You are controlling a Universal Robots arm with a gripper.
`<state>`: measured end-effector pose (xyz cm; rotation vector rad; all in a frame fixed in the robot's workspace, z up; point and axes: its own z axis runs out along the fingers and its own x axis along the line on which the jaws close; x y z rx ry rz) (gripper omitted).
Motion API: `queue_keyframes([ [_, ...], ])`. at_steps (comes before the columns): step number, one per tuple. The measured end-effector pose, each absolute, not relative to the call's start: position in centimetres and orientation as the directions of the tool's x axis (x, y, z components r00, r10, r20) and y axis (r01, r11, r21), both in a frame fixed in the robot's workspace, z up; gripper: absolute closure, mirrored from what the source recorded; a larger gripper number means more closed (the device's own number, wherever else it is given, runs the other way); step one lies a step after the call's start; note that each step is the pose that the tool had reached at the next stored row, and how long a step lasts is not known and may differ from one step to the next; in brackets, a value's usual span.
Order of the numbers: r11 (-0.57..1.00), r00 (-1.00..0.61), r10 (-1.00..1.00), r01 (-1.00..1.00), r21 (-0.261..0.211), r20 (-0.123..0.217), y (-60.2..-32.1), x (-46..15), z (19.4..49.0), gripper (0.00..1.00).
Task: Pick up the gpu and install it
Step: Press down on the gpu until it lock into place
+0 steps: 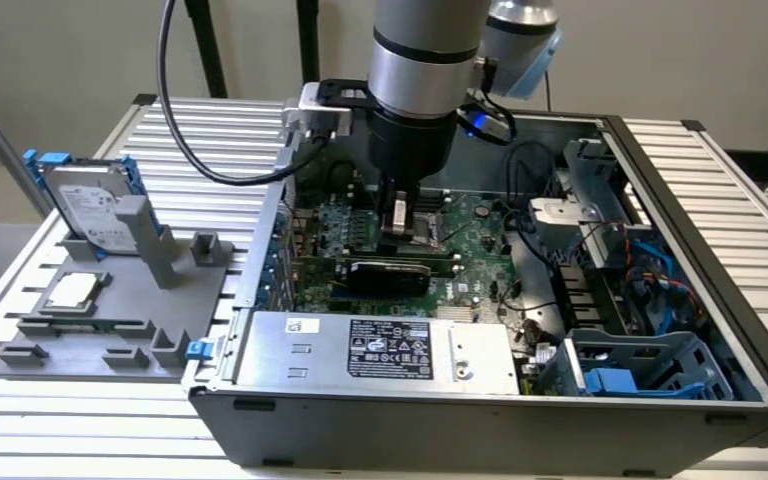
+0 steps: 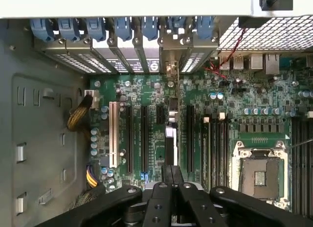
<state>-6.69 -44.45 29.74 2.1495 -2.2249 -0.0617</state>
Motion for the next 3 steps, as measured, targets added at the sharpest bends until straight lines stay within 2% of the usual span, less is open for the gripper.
queue_keyframes([
  [3, 0.035, -0.034, -0.999, -0.998, 0.062, 0.006, -44.45, -6.69, 29.74, 1.0],
])
